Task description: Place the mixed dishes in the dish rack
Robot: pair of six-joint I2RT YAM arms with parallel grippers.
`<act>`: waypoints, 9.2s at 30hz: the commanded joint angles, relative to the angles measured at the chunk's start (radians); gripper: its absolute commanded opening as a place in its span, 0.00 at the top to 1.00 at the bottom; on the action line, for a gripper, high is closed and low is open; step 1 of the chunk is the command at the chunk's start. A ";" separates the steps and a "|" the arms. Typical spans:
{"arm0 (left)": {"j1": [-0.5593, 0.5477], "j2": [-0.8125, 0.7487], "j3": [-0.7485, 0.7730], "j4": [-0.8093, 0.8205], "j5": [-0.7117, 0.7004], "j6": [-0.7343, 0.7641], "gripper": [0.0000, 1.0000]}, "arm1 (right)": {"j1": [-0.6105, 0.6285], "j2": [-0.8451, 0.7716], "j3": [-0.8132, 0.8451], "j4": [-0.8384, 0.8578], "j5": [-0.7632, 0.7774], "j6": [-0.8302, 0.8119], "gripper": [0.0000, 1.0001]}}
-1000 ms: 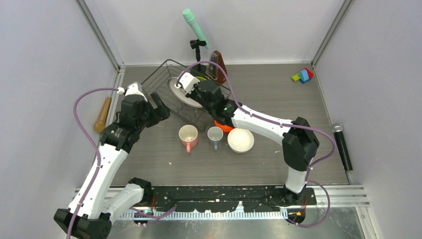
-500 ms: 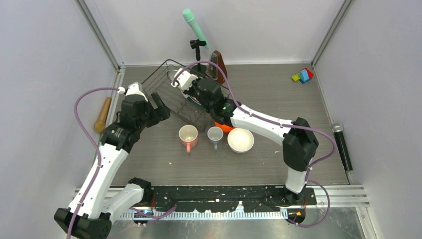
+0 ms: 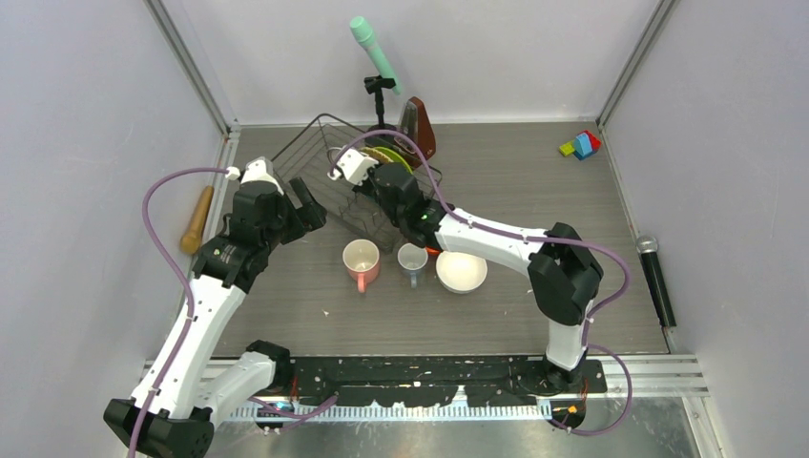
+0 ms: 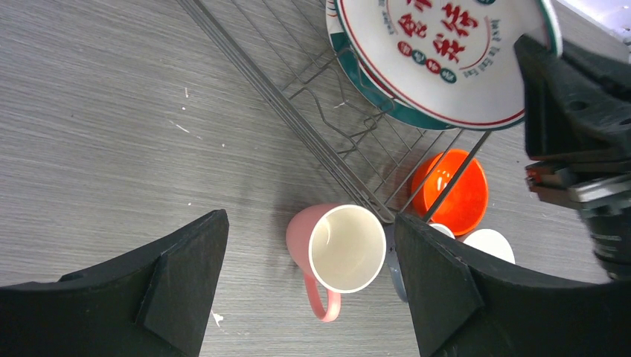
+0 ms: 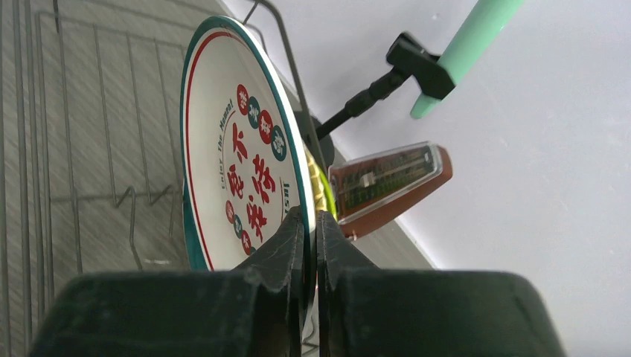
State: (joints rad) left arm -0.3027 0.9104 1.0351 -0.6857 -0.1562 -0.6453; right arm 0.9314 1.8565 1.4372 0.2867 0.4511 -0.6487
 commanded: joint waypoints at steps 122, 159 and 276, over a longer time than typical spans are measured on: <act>0.006 0.198 -0.007 0.240 0.805 -0.057 0.00 | -0.416 -1.013 -0.698 -0.847 -0.285 1.356 1.00; -0.194 0.313 0.048 0.518 0.800 -0.351 0.10 | -0.416 -0.823 -0.498 -0.425 -0.747 1.405 1.00; 0.146 0.689 0.359 0.551 0.144 1.272 1.00 | -0.328 -0.548 -0.311 -0.669 -0.332 1.591 0.14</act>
State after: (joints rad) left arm -0.1547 1.6951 1.3788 -0.2798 -0.0433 0.6323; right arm 0.5323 1.2018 1.0679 -0.4557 -0.0372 0.7834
